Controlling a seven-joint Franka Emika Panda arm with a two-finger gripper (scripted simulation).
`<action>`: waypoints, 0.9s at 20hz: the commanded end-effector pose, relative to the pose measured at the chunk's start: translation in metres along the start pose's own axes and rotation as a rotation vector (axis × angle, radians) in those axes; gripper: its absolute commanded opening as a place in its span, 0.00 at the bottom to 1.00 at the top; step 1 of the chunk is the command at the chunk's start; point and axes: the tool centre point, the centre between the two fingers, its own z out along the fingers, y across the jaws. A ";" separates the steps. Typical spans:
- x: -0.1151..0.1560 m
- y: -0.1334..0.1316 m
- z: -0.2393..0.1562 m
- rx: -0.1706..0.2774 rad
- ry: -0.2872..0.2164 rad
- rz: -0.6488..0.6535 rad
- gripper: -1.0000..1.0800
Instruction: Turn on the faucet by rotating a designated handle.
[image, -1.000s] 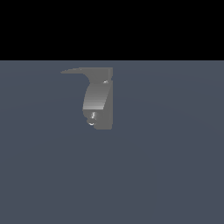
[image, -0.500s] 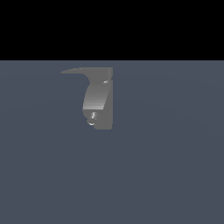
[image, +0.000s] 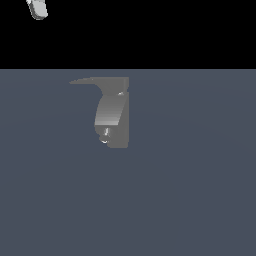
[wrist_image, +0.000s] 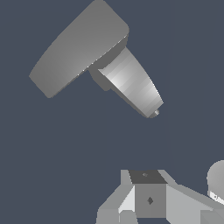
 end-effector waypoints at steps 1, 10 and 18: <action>0.003 -0.013 0.007 0.001 -0.003 0.048 0.00; 0.019 -0.054 0.030 0.000 -0.011 0.210 0.00; 0.040 -0.087 0.052 -0.003 -0.017 0.354 0.00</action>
